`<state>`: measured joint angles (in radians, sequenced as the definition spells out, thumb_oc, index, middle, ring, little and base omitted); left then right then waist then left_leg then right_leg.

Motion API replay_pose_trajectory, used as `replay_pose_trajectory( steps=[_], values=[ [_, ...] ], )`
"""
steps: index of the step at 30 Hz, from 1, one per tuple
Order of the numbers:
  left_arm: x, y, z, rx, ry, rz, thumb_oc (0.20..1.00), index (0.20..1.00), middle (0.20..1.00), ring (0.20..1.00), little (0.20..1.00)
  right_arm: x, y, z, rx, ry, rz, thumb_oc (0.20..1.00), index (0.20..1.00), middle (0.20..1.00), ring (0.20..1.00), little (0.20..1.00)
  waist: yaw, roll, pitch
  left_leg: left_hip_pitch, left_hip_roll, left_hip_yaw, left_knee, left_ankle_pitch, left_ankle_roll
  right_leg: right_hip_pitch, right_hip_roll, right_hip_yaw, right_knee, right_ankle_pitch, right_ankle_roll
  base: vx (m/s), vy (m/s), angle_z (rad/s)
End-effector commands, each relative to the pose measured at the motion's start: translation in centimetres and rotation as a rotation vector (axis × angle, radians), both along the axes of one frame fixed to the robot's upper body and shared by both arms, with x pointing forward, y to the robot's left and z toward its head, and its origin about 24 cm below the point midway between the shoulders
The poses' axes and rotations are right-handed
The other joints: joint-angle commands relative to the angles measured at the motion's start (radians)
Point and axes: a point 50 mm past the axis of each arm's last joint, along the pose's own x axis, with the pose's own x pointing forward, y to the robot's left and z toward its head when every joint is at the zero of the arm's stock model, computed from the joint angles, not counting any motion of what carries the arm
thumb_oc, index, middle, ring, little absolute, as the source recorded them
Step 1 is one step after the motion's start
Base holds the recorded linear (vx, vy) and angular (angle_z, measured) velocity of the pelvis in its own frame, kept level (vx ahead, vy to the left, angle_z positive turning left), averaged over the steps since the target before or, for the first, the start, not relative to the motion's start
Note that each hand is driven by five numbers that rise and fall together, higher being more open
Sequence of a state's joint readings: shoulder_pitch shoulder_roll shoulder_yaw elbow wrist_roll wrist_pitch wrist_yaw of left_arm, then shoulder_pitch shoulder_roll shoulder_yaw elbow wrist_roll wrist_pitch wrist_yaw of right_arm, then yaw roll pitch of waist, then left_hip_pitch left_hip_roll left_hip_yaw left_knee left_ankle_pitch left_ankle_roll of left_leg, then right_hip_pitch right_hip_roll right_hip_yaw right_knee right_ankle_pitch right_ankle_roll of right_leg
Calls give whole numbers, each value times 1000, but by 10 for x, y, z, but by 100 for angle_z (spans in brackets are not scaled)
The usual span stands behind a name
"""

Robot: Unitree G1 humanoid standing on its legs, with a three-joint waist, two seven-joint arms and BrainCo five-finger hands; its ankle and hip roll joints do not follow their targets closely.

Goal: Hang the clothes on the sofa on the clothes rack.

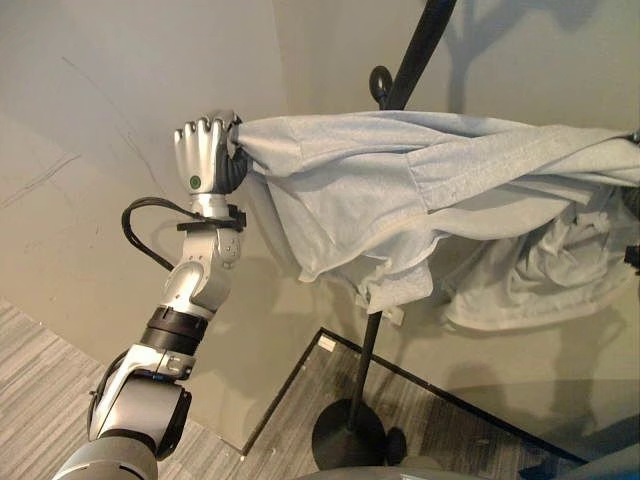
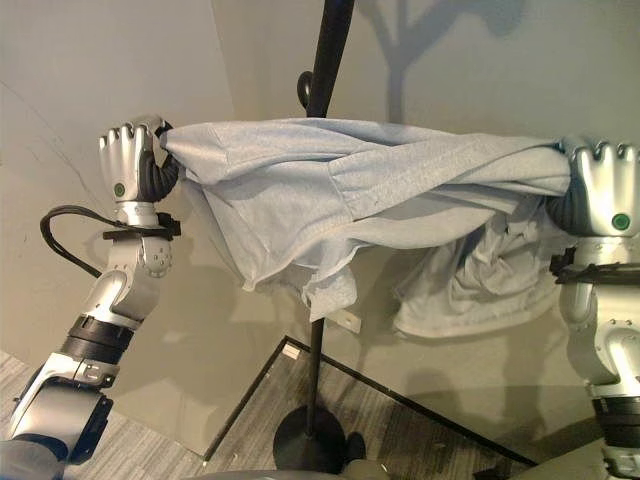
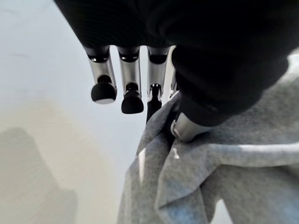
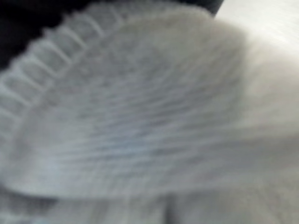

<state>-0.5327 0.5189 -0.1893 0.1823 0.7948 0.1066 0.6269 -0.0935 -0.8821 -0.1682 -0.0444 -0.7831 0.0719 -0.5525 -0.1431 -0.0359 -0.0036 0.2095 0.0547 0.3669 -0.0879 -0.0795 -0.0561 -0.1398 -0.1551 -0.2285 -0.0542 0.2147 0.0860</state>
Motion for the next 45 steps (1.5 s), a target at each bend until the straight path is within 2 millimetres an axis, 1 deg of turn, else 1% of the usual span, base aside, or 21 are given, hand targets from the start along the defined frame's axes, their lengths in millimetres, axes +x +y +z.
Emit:
replay_pose_trajectory(
  steps=[1,3,5,9,10,12,13,14,15,17,18,19,20,21,22,26,32,36,40,42,45],
  values=[
    [-9,21,-1,24,-12,62,200,200,200,200,200,-4,-16,-3,77,-23,-59,200,200,200,200,200,4,-4,-20,-104,-32,-25,1,73,38,173,-48,-27,116,-148,92,2,21,10],
    [-13,17,-10,15,17,36,200,200,200,200,200,-4,-13,-15,105,10,-49,200,200,200,200,200,5,-5,-19,-101,-32,-27,1,71,41,170,-51,-29,127,-150,93,-21,18,8],
    [-21,5,-50,-70,163,-43,200,200,200,200,200,-2,1,-57,252,120,6,200,200,200,200,200,7,-3,-4,-93,-38,-29,1,63,47,161,-55,-27,151,-151,95,-31,24,6],
    [-25,-24,-112,-230,424,-156,200,200,200,200,200,5,34,-106,454,261,126,200,200,200,200,200,-2,-5,6,-90,-40,-23,1,64,54,145,-57,-16,174,-150,92,-47,11,-4],
    [-25,-24,-112,-231,423,-156,200,200,200,200,200,5,34,-106,455,260,126,200,200,200,200,200,-1,-6,6,-93,-40,-22,1,69,54,142,-57,-16,172,-145,89,-46,-2,-7],
    [-34,-63,-158,-552,641,-317,200,200,200,200,200,11,71,-141,624,370,244,200,200,200,200,200,-9,-3,15,-88,-39,-15,1,70,56,134,-54,-9,186,-150,85,-50,1,-7],
    [-38,-73,-168,-657,705,-373,200,200,200,200,200,12,83,-149,678,397,282,200,200,200,200,200,-11,-3,17,-90,-38,-12,1,76,56,130,-52,-7,185,-145,82,-40,3,-3],
    [-44,-85,-181,-870,782,-430,200,200,200,200,200,14,95,-158,727,438,320,200,200,200,200,200,-14,-1,20,-86,-38,-11,1,74,56,130,-49,-4,186,-148,82,0,0,0],
    [-44,-85,-181,-870,782,-430,200,200,200,200,200,14,95,-158,727,437,320,200,200,200,200,200,-15,-1,20,-85,-38,-11,1,74,56,131,-49,-4,186,-148,82,0,0,0],
    [-56,-112,-195,-1266,866,-565,200,200,200,200,200,15,132,-175,922,522,437,200,200,200,200,200,-18,3,22,-86,-36,-7,1,79,54,130,-44,-2,175,-142,77,-29,-13,-8],
    [-56,-112,-195,-1267,866,-565,200,200,200,200,200,15,132,-175,923,522,438,200,200,200,200,200,-18,3,22,-86,-36,-7,1,79,54,130,-44,-2,175,-142,77,-27,-33,-18],
    [-61,-123,-200,-1366,921,-615,583,583,583,583,583,15,149,-180,1058,562,518,200,200,200,200,200,-18,3,20,-89,-33,-5,1,84,49,134,-37,0,157,-138,73,-12,-37,-33],
    [-62,-122,-203,-1399,931,-609,1000,1000,1000,1000,1000,15,155,-180,1097,580,557,228,228,228,228,228,-16,2,19,-89,-31,-3,1,87,45,137,-33,-2,145,-134,73,-15,-50,-25],
    [-63,-121,-206,-1431,932,-596,1000,1000,1000,1000,1000,15,157,-179,1130,582,575,802,802,802,802,802,-14,2,17,-91,-29,-2,1,89,42,141,-30,-2,134,-131,72,-2,-47,-18],
    [-64,-119,-209,-1466,937,-578,1000,1000,1000,1000,1000,14,159,-179,1175,588,594,1000,1000,1000,1000,1000,-11,0,14,-92,-27,0,1,91,38,144,-27,-2,121,-129,71,1,-33,-5],
    [-67,-107,-218,-1547,929,-509,1000,1000,1000,1000,1000,13,152,-175,1271,574,618,1000,1000,1000,1000,1000,0,-2,1,-102,-20,8,1,102,24,157,-18,-1,68,-108,72,6,-52,0],
    [-80,-78,-234,-1533,928,-393,1000,1000,1000,1000,1000,4,131,-167,1216,559,608,1000,1000,1000,1000,1000,13,-6,-16,-109,-9,23,1,111,6,174,-1,3,8,-91,75,19,-51,1],
    [-112,-35,-263,-1549,933,-169,1000,1000,1000,1000,1000,-8,102,-157,1160,489,558,1000,1000,1000,1000,1000,16,-9,-19,-96,7,59,1,110,-3,180,16,27,-24,-94,75,26,-41,-10],
    [-133,-15,-278,-1596,924,-48,1000,1000,1000,1000,1000,-16,84,-146,1144,423,540,1000,1000,1000,1000,1000,15,-8,-15,-85,15,89,1,110,-6,171,25,47,-25,-95,76,18,-17,-44],
    [-156,0,-290,-1655,927,27,1000,1000,1000,1000,1000,-23,69,-142,1270,310,539,1000,1000,1000,1000,1000,17,-8,-12,-76,23,109,1,111,-8,167,34,52,-24,-95,75,18,-20,-22],
    [-167,6,-294,-1695,918,66,1000,1000,1000,1000,1000,-28,62,-143,1353,234,525,1000,1000,1000,1000,1000,19,-8,-8,-73,26,113,1,113,-10,167,38,52,-23,-96,74,3,-17,-27]
  ],
)
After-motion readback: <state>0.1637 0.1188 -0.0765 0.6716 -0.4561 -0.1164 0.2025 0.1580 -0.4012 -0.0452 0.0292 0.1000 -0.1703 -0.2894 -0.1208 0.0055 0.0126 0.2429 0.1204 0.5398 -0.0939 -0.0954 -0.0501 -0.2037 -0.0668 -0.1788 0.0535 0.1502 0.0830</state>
